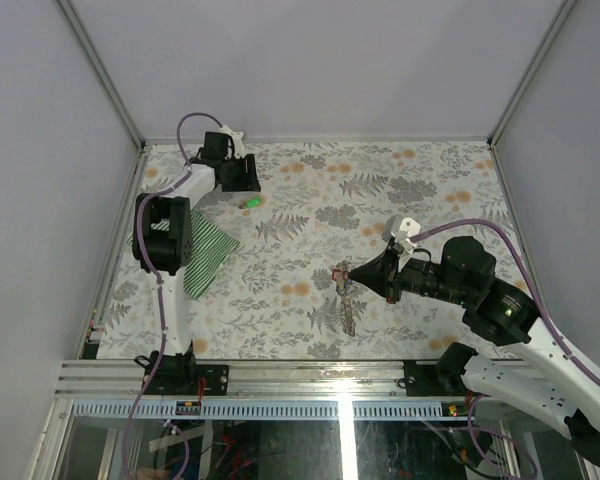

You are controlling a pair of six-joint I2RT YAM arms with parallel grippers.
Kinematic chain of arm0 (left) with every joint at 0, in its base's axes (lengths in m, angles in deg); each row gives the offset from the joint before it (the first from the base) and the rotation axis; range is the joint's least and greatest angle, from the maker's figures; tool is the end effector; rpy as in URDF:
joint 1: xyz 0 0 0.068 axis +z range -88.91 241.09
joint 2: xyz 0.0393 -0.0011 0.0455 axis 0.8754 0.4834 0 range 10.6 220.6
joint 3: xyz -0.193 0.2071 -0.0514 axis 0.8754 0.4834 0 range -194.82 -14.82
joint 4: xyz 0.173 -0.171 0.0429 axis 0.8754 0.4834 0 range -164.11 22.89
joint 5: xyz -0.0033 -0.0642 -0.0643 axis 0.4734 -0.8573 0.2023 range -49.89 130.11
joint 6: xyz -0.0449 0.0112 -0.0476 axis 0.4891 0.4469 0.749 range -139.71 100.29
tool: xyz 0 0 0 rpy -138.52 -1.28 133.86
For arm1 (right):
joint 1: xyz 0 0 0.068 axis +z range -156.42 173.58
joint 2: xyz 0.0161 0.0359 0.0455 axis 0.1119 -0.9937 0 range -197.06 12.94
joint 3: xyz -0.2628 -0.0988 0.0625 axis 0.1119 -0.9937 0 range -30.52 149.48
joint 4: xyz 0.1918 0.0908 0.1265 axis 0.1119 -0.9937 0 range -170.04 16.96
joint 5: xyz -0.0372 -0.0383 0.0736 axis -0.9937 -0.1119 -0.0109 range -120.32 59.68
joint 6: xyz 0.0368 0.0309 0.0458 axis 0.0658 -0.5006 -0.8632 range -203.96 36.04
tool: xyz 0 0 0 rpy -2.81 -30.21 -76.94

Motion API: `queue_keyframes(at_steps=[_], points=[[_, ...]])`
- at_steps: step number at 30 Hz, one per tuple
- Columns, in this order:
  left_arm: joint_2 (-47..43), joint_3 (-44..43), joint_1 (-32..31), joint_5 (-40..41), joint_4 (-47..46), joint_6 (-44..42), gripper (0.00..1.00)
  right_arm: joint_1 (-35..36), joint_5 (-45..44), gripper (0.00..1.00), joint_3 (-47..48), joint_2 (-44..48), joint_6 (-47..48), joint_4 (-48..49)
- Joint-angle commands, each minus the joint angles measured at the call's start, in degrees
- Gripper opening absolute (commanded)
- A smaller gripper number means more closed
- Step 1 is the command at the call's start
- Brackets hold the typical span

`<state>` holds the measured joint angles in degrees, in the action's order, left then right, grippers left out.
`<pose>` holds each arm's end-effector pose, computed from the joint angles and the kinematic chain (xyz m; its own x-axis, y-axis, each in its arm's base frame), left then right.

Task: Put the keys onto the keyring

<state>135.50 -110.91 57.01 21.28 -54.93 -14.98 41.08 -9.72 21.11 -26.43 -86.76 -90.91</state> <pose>0.4902 -0.0521 0.1925 -0.7619 -0.0239 -0.6472 0.2208 0.9299 -0.2942 0.0798 0.1145 0.3859 -0.1113 -0.0536 -0.9923 -0.9224 0.3772 0.0830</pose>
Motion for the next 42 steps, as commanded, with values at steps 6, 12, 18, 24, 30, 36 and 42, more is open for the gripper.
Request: queue_keyframes(at_steps=[6, 12, 18, 24, 30, 36, 42], points=[[5.09, -6.05, 0.13, -1.05, 3.8, -3.87, 0.55, 0.04, 1.24, 0.0, 0.64, 1.4, -1.39, 3.04], [6.68, -6.9, -0.45, -1.17, 6.31, -4.71, 0.55, 0.02, 1.24, 0.0, 0.56, 1.57, -1.24, 2.44], [5.24, -4.18, -1.56, -1.72, 8.0, -5.65, 0.49, 0.04, 1.44, 0.0, 0.71, 1.74, -1.31, 2.7], [5.03, -1.71, -3.74, 0.82, 10.58, -9.52, 0.43, 0.0, 1.25, 0.0, -0.16, 2.82, -1.41, 2.63], [4.37, -0.49, -6.51, 3.74, 13.15, -10.73, 0.35, -0.01, 0.78, 0.0, -0.31, 3.45, -1.23, 2.68], [-0.04, 5.32, -11.35, 7.39, 13.65, -9.72, 0.29, 0.0, 0.67, 0.0, -1.55, 4.14, -1.41, 3.34], [-8.32, 12.75, -13.67, 9.67, 6.34, -6.49, 0.3, 0.01, 0.69, 0.0, -1.35, 3.49, -0.92, 3.26]])
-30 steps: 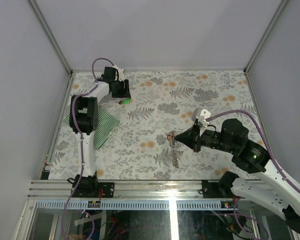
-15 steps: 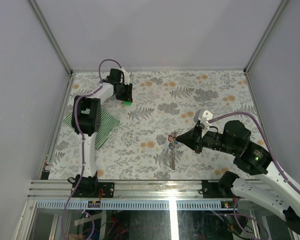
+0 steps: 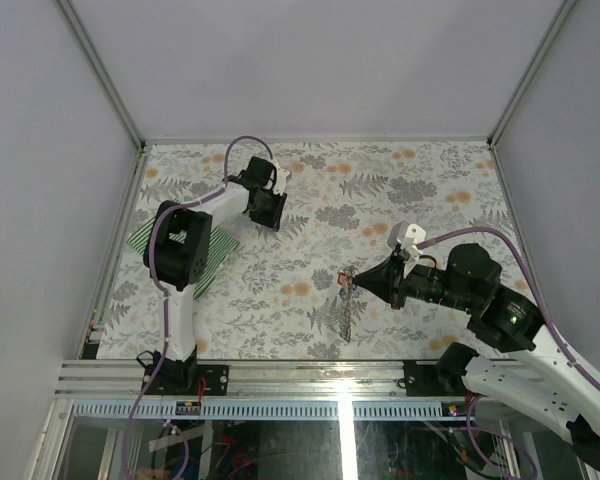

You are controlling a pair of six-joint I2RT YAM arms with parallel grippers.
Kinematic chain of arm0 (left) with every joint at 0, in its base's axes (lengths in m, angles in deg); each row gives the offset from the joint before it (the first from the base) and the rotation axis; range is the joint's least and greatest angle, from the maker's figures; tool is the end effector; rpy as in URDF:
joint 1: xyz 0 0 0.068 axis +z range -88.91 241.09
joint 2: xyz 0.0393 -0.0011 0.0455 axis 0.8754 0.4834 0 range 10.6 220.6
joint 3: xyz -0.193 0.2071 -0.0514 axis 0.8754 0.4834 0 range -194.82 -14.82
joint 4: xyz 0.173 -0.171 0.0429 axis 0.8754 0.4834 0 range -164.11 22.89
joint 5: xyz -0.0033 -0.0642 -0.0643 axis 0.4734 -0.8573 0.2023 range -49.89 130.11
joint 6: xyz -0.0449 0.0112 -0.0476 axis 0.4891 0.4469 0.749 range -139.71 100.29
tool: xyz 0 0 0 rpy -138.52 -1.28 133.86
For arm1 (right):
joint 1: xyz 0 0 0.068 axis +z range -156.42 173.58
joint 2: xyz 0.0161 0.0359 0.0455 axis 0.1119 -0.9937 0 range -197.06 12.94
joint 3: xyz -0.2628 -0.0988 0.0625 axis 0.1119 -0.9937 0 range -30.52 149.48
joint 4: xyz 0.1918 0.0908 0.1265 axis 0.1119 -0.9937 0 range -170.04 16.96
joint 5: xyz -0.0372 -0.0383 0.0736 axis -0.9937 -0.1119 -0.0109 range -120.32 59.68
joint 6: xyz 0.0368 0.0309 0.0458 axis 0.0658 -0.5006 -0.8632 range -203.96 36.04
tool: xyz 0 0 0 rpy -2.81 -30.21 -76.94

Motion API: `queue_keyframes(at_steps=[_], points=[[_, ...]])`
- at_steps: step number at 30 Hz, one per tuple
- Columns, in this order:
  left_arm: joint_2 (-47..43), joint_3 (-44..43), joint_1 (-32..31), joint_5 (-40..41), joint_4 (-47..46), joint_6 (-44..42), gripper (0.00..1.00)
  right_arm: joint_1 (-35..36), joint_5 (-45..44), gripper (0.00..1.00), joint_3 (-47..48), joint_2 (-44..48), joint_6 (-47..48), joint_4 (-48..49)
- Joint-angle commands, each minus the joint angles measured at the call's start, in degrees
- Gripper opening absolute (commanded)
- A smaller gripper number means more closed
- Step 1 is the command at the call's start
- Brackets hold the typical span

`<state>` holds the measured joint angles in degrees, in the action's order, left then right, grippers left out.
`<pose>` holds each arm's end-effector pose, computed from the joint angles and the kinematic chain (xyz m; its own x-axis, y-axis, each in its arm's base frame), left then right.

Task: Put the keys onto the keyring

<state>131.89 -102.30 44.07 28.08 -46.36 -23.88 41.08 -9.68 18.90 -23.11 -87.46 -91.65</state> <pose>0.4260 -0.1420 0.1640 -0.8108 0.3226 -0.4883 0.4413 0.8850 -0.1481 0.0717 0.1057 0.3779 -0.1182 -0.0443 -0.9920 -0.9216 0.3768 0.0930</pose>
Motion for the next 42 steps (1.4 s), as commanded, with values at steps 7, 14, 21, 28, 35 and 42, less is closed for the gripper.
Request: queue_keyframes(at_steps=[7, 14, 21, 28, 35, 42], points=[[-11.86, 6.58, 4.01, 7.62, -13.33, 10.87, 0.43, -0.04, -0.11, 0.0, 1.33, -0.33, 0.08, 3.31], [-5.11, 1.72, 9.21, 12.8, -11.44, 19.11, 0.52, -0.03, -0.81, 0.0, 1.15, 0.34, -0.45, 2.86], [0.45, -1.86, 9.46, 12.35, -10.99, 19.63, 0.55, 0.02, -1.03, 0.0, 1.37, 0.67, -0.44, 1.94], [3.09, -3.91, 9.24, 11.97, -10.33, 18.13, 0.55, 0.04, -1.44, 0.0, 1.32, 1.13, -0.45, 1.38], [4.41, -4.25, 8.09, 12.91, -9.25, 17.13, 0.54, 0.04, -1.22, 0.0, 1.34, 0.8, -0.45, 1.62], [5.17, -4.23, 6.21, 13.23, -8.07, 15.85, 0.53, 0.03, -1.31, 0.0, 1.28, 0.86, -0.49, 1.46]])
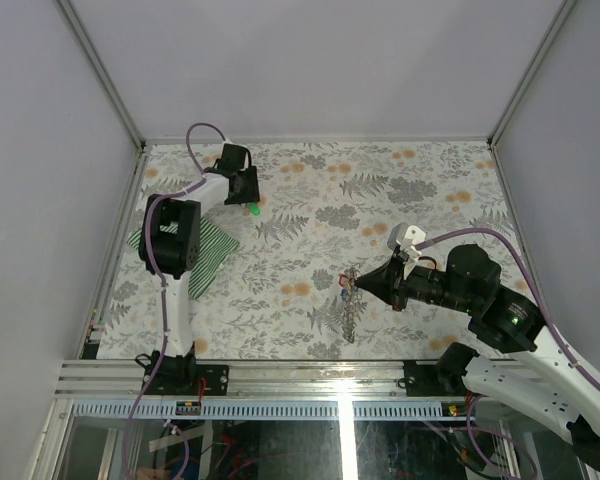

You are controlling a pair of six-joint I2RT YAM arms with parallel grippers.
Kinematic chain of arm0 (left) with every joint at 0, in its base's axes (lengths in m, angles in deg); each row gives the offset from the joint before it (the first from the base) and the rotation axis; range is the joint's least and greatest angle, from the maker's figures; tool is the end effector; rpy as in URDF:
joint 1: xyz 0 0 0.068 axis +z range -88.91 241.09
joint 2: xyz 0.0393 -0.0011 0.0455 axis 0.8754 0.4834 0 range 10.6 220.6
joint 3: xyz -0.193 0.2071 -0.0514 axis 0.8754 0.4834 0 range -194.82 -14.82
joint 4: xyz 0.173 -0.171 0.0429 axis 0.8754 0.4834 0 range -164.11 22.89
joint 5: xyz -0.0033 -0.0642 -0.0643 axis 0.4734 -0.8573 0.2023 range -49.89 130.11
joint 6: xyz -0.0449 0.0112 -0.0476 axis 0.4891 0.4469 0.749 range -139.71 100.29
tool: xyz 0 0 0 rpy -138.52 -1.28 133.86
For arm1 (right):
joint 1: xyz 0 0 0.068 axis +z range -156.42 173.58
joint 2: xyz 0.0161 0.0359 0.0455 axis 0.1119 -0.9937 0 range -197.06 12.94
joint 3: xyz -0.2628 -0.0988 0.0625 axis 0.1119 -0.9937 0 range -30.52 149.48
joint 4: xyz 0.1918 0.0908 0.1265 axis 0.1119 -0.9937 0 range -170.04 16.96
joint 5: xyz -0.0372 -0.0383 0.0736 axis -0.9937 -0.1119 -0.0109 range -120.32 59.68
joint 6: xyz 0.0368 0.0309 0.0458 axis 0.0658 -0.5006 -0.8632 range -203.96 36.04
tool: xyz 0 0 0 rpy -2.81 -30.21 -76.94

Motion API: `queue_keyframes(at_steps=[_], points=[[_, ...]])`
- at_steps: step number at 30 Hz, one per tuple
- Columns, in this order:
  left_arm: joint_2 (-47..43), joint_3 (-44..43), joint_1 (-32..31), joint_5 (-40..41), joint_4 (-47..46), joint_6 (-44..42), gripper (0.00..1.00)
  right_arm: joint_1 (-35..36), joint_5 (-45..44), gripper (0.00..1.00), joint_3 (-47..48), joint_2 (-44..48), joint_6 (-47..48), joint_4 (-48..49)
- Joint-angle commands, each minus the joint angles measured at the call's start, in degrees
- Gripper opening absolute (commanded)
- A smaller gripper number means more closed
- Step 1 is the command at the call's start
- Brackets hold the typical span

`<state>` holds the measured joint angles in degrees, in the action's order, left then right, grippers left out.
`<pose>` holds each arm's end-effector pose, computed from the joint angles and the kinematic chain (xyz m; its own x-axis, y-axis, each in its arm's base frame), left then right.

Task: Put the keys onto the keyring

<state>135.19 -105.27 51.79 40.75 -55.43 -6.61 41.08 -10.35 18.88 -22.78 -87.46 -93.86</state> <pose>0.4725 -0.0769 0.1634 -0.8009 -0.0985 -0.5906 -0.0273 0.9914 -0.1283 0.0709 0.1040 0.3737 -0.1401 -0.0678 -0.9878 -0.9151 0.3899 0.1030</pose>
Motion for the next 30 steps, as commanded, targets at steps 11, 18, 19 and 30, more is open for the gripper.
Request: queue_keyframes(at_steps=[11, 18, 19, 30], points=[[-3.41, 8.43, -7.92, 4.35, 0.37, -2.76, 0.49, 0.04, -0.15, 0.0, 1.14, 0.09, -0.33, 4.17], [-7.55, 16.0, -13.63, 4.85, -1.18, -3.49, 0.5, 0.03, 0.16, 0.0, 1.29, -0.57, -0.45, 4.56], [-8.2, 17.12, -14.56, 4.71, -1.31, -3.71, 0.49, 0.04, 0.12, 0.0, 1.3, -0.62, -0.47, 4.64], [-15.39, 28.61, -24.98, 3.54, -2.99, -2.31, 0.49, 0.02, 0.16, 0.0, 1.13, -1.17, -0.62, 5.02]])
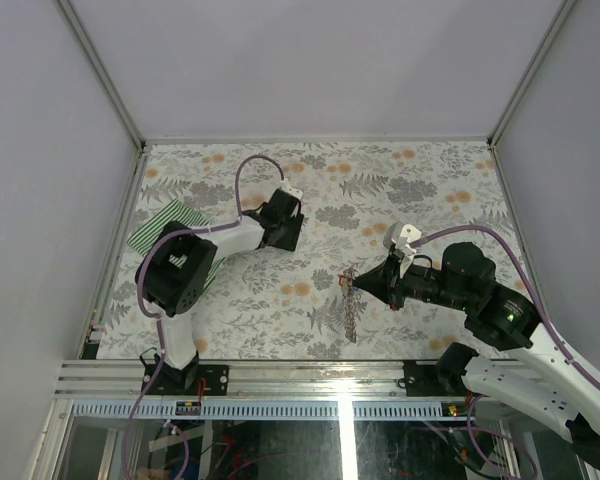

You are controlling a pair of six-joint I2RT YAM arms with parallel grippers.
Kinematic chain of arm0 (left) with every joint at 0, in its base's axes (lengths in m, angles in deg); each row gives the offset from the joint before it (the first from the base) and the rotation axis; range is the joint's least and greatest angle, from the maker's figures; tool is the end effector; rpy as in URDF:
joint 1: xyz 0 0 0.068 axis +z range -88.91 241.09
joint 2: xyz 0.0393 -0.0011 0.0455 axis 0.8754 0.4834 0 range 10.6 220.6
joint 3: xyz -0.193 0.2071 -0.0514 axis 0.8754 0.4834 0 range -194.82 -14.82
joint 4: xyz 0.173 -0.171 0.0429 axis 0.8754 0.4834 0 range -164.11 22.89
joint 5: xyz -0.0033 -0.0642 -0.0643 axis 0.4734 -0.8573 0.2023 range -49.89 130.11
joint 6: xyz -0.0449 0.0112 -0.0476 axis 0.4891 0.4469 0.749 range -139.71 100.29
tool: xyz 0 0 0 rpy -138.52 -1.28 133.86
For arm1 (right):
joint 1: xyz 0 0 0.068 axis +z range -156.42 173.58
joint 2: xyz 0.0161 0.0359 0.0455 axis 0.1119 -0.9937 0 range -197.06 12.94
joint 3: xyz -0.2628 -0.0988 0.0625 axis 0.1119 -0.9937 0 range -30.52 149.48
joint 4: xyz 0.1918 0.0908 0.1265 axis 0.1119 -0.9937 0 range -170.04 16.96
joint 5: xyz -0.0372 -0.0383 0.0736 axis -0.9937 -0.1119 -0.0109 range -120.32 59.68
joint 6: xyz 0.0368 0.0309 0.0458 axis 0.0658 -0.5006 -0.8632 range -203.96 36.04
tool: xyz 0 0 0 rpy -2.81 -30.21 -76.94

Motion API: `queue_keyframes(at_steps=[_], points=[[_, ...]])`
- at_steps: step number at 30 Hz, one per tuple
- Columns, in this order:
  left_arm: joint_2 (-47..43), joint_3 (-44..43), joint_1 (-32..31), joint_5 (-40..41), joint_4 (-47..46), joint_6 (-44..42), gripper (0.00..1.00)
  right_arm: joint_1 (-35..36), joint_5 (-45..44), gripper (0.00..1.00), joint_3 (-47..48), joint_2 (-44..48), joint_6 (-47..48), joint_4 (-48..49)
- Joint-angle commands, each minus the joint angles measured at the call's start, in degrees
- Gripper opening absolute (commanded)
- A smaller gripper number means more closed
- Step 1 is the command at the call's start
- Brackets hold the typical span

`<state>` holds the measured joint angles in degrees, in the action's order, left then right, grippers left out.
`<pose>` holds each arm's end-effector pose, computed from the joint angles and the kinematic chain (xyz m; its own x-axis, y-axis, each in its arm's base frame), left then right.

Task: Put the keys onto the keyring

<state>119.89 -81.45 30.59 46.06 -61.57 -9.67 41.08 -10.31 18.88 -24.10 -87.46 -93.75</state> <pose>0.3420 -0.1952 0.1620 -0.7758 0.2558 -0.5768 0.3236 0.9461 -0.0157 0.0749 0.1085 0.3714 -0.1542 -0.0832 -0.9845 -0.9138 0.3910 0.1101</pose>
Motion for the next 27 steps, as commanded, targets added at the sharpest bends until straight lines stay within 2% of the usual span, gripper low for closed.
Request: queue_keyframes(at_steps=[1, 8, 17, 19, 24, 27], points=[[-0.92, 5.73, -4.88, -1.66, 3.04, 1.03, 0.49, -0.03, 0.12, 0.0, 1.11, 0.19, -0.64, 4.9], [-8.4, 10.49, -9.39, -1.29, 2.14, 3.44, 0.5, 0.04, -0.22, 0.0, 0.86, 0.51, -1.09, 5.74], [-16.21, 5.03, -9.4, -0.25, 1.17, 4.97, 0.59, 0.04, 0.03, 0.0, 1.06, 0.66, -2.01, 5.84], [-16.2, 5.06, -9.4, 0.43, 1.32, 5.29, 0.58, -0.01, 0.0, 0.0, 0.89, 0.83, -2.22, 5.81], [-13.11, 5.27, -9.43, -1.23, 2.47, 5.78, 0.49, 0.02, -0.14, 0.0, 0.87, 1.13, -2.37, 5.45], [-11.58, 5.19, -10.1, -0.54, 2.93, 5.66, 0.48, 0.03, 0.03, 0.0, 0.81, 1.13, -2.53, 5.24]])
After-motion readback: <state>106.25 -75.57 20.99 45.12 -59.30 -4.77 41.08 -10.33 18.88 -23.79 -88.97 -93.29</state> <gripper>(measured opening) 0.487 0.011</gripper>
